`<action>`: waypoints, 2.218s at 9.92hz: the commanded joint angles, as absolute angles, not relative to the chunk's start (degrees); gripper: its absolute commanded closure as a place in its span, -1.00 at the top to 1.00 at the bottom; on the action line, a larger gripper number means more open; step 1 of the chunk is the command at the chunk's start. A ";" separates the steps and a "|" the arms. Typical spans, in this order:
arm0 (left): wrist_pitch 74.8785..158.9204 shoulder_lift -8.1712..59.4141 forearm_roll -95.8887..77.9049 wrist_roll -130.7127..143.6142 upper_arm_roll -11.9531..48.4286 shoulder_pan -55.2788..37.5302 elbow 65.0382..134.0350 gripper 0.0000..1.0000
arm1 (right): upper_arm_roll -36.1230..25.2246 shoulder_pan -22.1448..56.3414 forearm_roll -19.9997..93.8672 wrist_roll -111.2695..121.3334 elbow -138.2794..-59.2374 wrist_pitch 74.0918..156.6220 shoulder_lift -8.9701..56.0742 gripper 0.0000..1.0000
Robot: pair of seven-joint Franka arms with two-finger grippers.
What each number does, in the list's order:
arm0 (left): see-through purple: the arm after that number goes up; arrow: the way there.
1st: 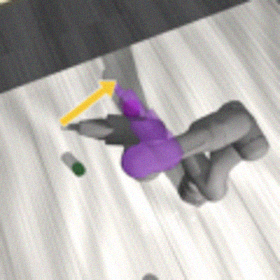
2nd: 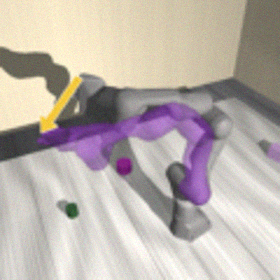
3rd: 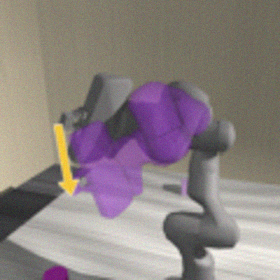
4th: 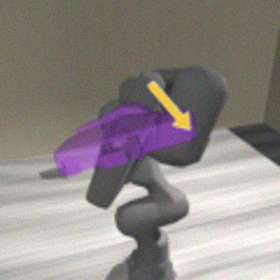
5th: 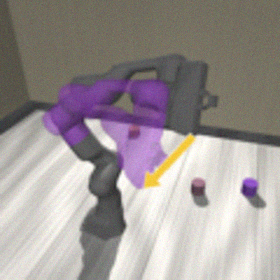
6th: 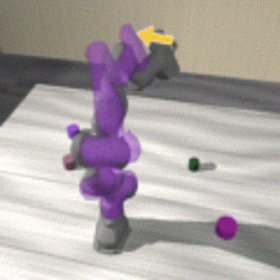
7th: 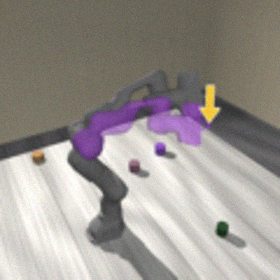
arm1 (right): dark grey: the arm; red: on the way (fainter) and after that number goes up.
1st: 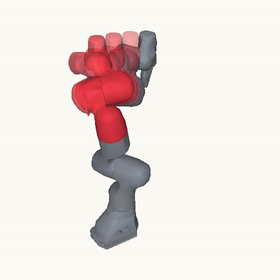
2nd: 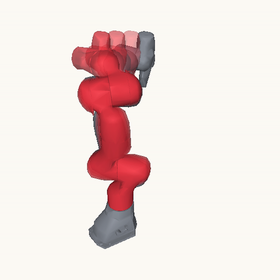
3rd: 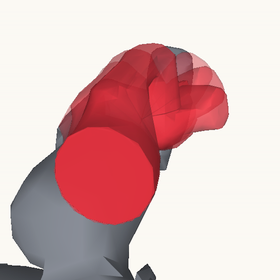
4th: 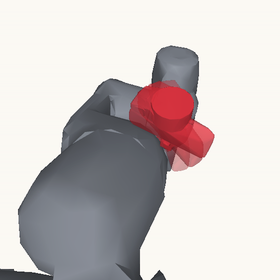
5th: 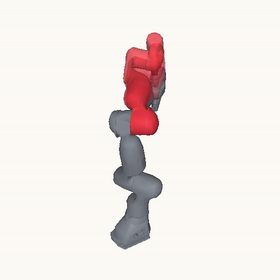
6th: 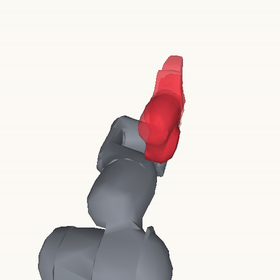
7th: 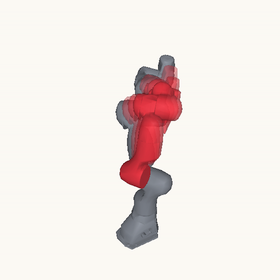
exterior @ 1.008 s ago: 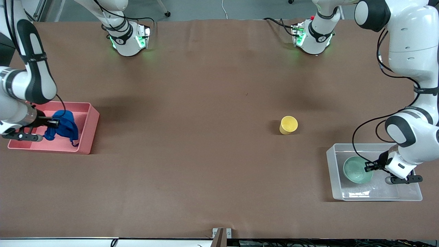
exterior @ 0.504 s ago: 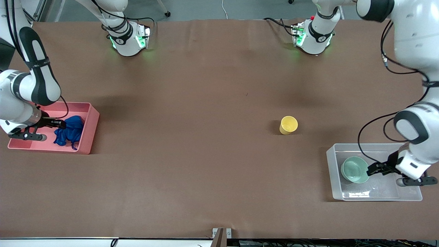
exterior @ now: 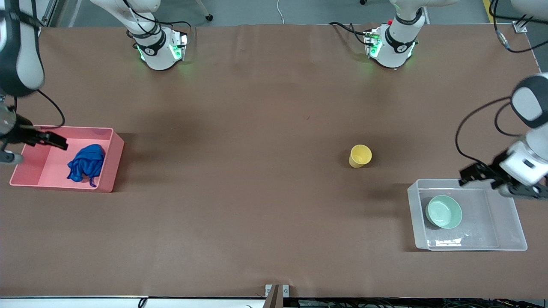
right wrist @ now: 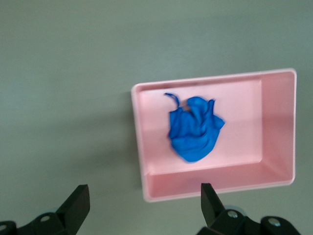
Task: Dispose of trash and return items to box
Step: 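Open both grippers and raise them away from the box and bin, then reach the left gripper to the yellow cup and grasp it, then carry the yellow cup with the left gripper and lower it into the bowl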
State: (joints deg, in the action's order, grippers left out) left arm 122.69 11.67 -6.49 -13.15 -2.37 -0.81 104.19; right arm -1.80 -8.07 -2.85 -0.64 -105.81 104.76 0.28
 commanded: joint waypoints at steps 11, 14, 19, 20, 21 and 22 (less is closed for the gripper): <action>141.31 22.75 -5.19 -12.13 12.91 -2.81 123.84 -0.15 | -2.55 -2.73 -1.23 -4.57 -86.48 85.16 -1.23 1.00; 145.46 23.47 -5.19 -10.72 13.62 -2.81 125.94 -1.00 | -6.50 0.88 -1.23 -4.48 -86.57 85.52 -1.14 1.00; 125.75 18.45 -5.27 -18.60 8.04 -2.02 113.35 -1.00 | -6.42 1.32 -1.93 -2.74 -85.35 84.82 -1.23 1.00; 121.33 19.68 -5.36 -22.90 4.78 -1.93 107.98 -1.00 | -6.50 1.32 -1.59 -1.25 -84.56 84.55 -1.14 1.00; 119.90 21.08 -5.36 -25.98 0.83 -1.93 103.49 -1.00 | -6.50 1.32 -1.58 -1.06 -84.55 84.55 -1.23 1.00; 119.80 23.27 -5.36 -26.62 -2.25 -1.85 99.27 -0.99 | -6.50 1.32 -1.58 -1.05 -84.81 84.46 -1.23 1.00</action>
